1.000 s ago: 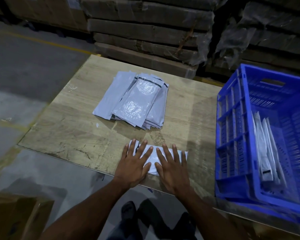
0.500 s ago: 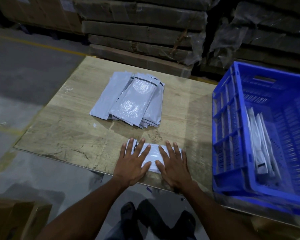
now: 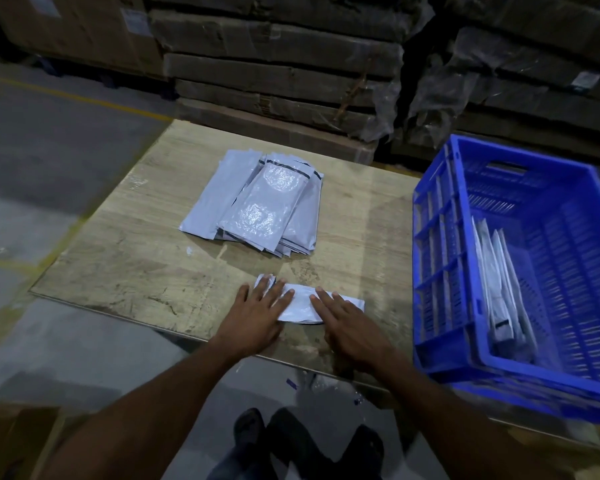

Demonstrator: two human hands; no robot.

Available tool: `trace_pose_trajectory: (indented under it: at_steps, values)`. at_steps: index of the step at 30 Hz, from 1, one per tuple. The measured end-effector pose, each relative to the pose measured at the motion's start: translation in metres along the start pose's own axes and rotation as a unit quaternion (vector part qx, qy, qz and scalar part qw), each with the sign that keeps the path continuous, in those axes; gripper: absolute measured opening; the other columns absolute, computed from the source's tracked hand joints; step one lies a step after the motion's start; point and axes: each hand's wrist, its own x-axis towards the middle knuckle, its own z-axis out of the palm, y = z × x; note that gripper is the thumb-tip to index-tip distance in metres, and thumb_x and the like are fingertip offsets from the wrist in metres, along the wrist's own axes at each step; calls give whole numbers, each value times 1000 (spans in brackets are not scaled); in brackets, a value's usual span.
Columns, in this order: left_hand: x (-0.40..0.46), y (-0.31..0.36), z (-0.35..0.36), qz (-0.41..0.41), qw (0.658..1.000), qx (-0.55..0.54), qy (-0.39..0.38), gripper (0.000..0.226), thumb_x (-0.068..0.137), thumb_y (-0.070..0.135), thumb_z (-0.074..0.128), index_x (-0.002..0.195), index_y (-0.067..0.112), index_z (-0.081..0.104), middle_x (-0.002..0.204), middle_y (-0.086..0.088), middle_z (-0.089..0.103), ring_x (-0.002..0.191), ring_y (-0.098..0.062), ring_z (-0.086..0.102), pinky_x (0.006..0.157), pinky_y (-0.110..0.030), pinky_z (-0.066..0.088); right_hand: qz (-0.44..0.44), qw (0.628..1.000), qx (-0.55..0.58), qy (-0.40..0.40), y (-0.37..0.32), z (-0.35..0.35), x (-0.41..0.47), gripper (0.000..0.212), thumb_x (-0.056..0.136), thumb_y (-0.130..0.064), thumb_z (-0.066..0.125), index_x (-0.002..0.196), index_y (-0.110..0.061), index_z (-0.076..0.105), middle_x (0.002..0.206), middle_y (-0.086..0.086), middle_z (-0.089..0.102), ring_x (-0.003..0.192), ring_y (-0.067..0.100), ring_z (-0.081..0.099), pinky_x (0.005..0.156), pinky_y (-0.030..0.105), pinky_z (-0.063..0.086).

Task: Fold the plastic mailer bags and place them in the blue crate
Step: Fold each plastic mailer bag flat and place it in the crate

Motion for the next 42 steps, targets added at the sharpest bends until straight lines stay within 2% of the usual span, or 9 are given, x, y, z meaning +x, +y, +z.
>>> trace_pose_trajectory:
  at_steps: [3,7,11,14,19,23,27,33,42]
  values:
    - [8,-2,-5,-19,999,-30,-8,91,76,34,83,153,23,37,158,-16,46,144,-42,44,103,-61,47,-117,980,-111,113,-7,3,-12,70,93,-35,40,159,-24,19,167,-1,14,153,39,11,117,69,16]
    - [15,-1,-14,-10,998,-60,-23,79,93,27,63,163,29,26,171,-10,20,157,-36,17,116,-59,30,-215,950,-184,133,-10,16,-22,46,91,-27,55,137,-28,58,157,-6,42,153,42,11,112,76,15]
    - [16,-5,-11,6,996,-90,-19,69,94,36,41,162,31,30,170,-11,23,156,-36,20,116,-60,30,-189,953,-203,121,-1,6,-11,27,83,-33,73,110,-27,73,143,-6,58,144,40,38,103,60,44]
    - [13,0,-6,-7,989,-150,11,72,96,55,24,164,35,16,172,-11,13,158,-35,15,119,-63,24,-189,951,-178,164,9,-4,-6,30,90,-17,49,107,-18,74,129,0,67,127,37,58,82,44,59]
    - [8,14,4,-51,946,-275,165,101,95,59,48,164,18,-13,173,-10,-13,160,-28,-8,125,-52,15,-129,966,-141,176,18,-34,-14,32,83,-9,70,114,-8,67,134,9,62,101,31,69,52,38,57]
    - [16,41,15,-102,966,-218,93,98,92,69,34,164,23,-14,172,-10,-16,159,-33,-8,122,-62,8,-46,959,-60,275,37,-65,-29,41,90,-11,58,130,-9,63,140,7,61,86,33,72,52,41,58]
    - [44,79,10,-87,984,-152,17,97,86,72,11,165,19,-2,172,-14,-8,159,-34,-6,124,-58,-2,-11,920,-27,391,60,-120,-48,29,89,-12,63,116,-4,70,135,11,64,97,30,73,64,41,60]
    - [87,131,1,-34,991,-132,-7,77,106,53,36,166,21,0,173,-14,-9,158,-36,-9,125,-56,3,41,880,31,472,106,-188,-96,30,86,-6,71,116,-3,72,129,14,67,98,29,74,83,42,60]
    - [122,170,-19,-71,988,-79,-113,71,107,52,36,164,33,-1,171,-9,-20,152,-53,-17,114,-78,2,115,868,63,480,205,-205,-169,34,88,-11,70,121,-5,71,128,7,68,104,14,68,95,25,51]
